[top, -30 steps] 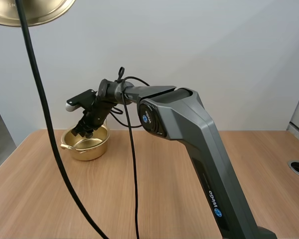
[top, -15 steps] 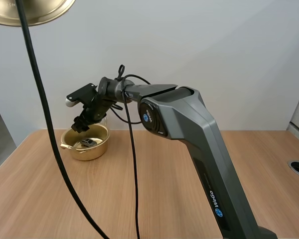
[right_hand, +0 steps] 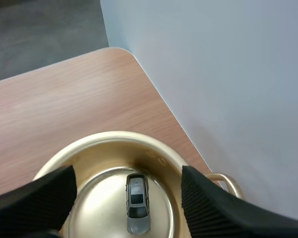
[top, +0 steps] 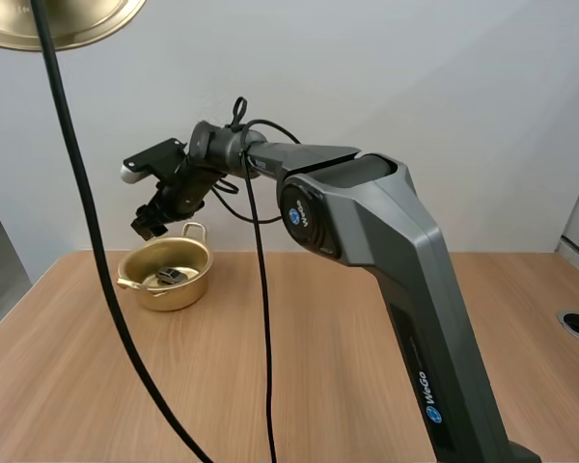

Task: Open the pot, put the car inside, and close it

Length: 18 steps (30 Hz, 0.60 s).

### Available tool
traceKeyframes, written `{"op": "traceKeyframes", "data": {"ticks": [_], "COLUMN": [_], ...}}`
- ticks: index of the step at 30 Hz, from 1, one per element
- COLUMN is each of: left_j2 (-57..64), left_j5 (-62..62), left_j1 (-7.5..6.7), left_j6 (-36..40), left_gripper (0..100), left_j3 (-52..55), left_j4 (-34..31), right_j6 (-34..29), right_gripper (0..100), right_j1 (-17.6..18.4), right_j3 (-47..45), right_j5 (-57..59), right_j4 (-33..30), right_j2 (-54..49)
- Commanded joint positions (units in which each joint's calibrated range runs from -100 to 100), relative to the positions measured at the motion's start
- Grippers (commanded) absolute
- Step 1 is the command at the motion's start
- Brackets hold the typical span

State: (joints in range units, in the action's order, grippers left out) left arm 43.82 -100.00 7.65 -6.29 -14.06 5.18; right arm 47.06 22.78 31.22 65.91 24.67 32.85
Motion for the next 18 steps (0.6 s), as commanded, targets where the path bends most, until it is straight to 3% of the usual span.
{"op": "traceKeyframes", "data": {"ticks": [1,4,6,9,10,12,13,18], "left_j2": [0.02,-0.07,-0.57,-2.5,-3.36,-4.84,-5.61,-10.22], "left_j5": [0.0,0.0,0.0,0.0,0.0,0.0,0.0,0.0], "left_j1": [0.04,0.04,0.04,0.04,0.04,0.04,0.04,0.04], "left_j6": [0.0,-0.1,-0.1,-0.1,-0.1,-0.1,-0.1,-0.1], "left_gripper": [0,0,0,0,0,0,0,0], "left_j3": [0.08,0.08,0.08,0.08,0.08,0.08,0.08,0.2], "left_j4": [-1.18,-2.36,-3.09,-3.36,-3.36,-3.36,-3.36,-3.36], "right_j6": [-0.06,-0.74,-4.91,-7.22,-7.22,-8.13,-8.93,-7.92], "right_gripper": [100,100,100,100,82,13,0,0], "right_j1": [-0.13,-0.29,-0.87,-2.66,-3.29,-5.28,-6.47,-13.43], "right_j3": [0.07,0.07,0.07,0.07,0.07,0.07,0.07,0.07], "right_j5": [4.88,10.48,15.04,22.67,25.44,30.72,33.47,34.09], "right_j4": [-2.09,-7.0,-10.76,-11.6,-11.25,-9.44,-7.62,3.79], "right_j2": [-1.91,-3.54,-4.64,-6.46,-6.86,-8.23,-8.99,-12.74]}}
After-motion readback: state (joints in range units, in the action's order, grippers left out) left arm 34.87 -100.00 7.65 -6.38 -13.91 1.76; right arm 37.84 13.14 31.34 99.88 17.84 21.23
